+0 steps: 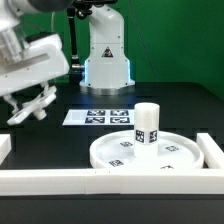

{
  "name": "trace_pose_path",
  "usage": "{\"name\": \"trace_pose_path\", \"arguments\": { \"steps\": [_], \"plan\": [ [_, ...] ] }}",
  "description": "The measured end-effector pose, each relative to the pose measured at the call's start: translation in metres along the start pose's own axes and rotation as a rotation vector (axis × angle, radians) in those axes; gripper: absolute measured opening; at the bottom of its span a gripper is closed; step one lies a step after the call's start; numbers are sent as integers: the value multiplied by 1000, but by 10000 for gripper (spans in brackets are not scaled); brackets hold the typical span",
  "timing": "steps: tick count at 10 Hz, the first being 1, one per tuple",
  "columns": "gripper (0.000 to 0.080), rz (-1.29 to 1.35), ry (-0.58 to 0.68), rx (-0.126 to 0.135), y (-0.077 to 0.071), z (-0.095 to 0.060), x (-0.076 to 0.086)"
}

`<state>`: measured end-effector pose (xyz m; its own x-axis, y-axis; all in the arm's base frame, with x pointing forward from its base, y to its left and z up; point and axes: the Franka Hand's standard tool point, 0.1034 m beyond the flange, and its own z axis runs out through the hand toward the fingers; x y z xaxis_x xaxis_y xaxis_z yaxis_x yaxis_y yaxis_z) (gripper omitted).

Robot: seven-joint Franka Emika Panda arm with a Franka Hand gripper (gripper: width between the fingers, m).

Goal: Assemble round table

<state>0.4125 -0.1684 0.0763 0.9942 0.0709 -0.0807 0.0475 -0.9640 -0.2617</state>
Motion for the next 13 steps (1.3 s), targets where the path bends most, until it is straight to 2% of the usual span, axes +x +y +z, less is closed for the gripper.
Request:
{"name": "trace_pose_path", "arguments": {
  "steps": [2, 3, 5, 7, 8, 9, 10, 11, 13],
  "plan": [
    [438, 63, 15, -55, -52, -20, 19],
    [438, 45, 12, -65, -68, -20, 26],
    [438, 45, 10, -59, -62, -17, 23],
    [438, 33, 8, -65, -65, -17, 24],
    [438, -21, -3, -109, -74, -22, 30],
    [438, -105, -9, -141, -97, -31, 44],
    [438, -136, -5, -144, -115, -34, 59],
    [438, -148, -9, -140, -123, -36, 69],
    [438, -141, -15, -139, -118, -33, 64]
  ]
}}
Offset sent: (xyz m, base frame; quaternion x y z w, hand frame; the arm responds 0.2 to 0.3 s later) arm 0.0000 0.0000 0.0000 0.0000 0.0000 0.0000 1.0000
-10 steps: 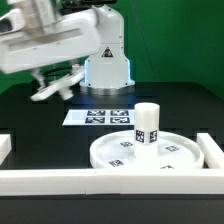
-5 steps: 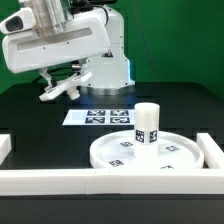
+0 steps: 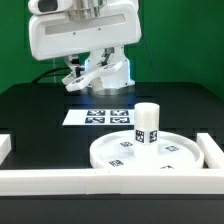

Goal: Assemble round table

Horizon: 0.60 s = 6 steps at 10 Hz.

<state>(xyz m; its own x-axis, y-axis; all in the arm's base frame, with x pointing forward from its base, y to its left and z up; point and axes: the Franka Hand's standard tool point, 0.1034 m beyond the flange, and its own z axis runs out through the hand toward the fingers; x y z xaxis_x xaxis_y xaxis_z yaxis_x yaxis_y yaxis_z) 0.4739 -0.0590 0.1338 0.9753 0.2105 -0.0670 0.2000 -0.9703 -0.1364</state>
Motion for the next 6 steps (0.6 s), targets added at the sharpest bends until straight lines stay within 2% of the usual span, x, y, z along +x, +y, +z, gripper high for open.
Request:
{"name": "trace_pose_path", "arguments": {
  "steps": [1, 2, 3, 5, 6],
  "plan": [
    [438, -2, -1, 0, -1, 1, 0],
    [438, -65, 17, -37, 2, 0, 4],
    [438, -162, 46, -100, 1, 0, 11],
    [438, -285, 44, -154, -17, -8, 38],
    [438, -298, 29, -192, -28, -9, 54]
  ]
}}
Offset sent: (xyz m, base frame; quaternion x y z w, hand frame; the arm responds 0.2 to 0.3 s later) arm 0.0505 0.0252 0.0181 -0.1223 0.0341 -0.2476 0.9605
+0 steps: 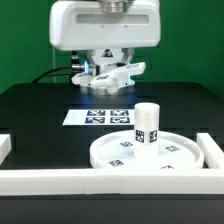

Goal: Assemble round table

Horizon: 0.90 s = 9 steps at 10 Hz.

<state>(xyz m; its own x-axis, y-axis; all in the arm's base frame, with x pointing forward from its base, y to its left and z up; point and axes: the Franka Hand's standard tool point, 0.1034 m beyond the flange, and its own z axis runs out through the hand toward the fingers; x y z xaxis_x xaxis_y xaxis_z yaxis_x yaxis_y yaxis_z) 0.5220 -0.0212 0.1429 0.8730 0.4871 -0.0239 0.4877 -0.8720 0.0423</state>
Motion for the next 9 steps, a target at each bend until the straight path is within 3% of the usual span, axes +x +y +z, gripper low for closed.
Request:
{"name": "trace_pose_path", "arguments": {
  "steps": [1, 4, 5, 6, 8, 9],
  "plan": [
    [438, 21, -7, 1, -7, 0, 10],
    [438, 7, -7, 4, -7, 1, 9],
    [438, -18, -9, -9, -9, 0, 12],
    [438, -99, -10, -47, -17, -6, 24],
    [438, -183, -12, -65, -27, -8, 43],
    [438, -149, -14, -44, -23, -5, 38]
  ]
}}
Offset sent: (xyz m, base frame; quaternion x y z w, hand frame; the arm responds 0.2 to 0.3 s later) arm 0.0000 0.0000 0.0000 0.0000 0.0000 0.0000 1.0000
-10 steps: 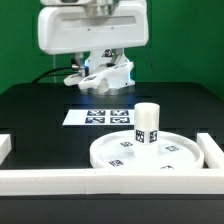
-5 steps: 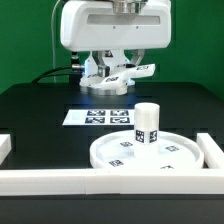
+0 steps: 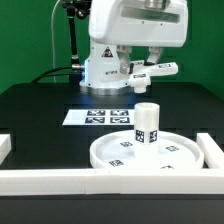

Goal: Assemble round table

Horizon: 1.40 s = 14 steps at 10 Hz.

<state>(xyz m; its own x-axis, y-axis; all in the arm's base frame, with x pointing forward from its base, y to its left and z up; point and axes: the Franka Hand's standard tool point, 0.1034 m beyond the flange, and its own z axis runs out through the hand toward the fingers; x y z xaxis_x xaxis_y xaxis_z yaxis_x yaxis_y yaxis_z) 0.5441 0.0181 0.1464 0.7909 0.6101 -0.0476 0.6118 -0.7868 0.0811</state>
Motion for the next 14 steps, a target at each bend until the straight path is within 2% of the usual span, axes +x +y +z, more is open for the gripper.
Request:
{"name": "trace_pose_path", "arguments": {
  "steps": [3, 5, 6, 8, 10, 14],
  "plan": [
    [438, -8, 0, -3, 0, 1, 1],
    [438, -151, 16, -52, -2, -1, 15],
    [438, -202, 18, -66, -4, -2, 22],
    [438, -195, 16, -62, -3, -1, 20],
    [438, -248, 49, -84, -6, 1, 24],
    [438, -266, 40, -77, -5, 11, 26]
  ]
}}
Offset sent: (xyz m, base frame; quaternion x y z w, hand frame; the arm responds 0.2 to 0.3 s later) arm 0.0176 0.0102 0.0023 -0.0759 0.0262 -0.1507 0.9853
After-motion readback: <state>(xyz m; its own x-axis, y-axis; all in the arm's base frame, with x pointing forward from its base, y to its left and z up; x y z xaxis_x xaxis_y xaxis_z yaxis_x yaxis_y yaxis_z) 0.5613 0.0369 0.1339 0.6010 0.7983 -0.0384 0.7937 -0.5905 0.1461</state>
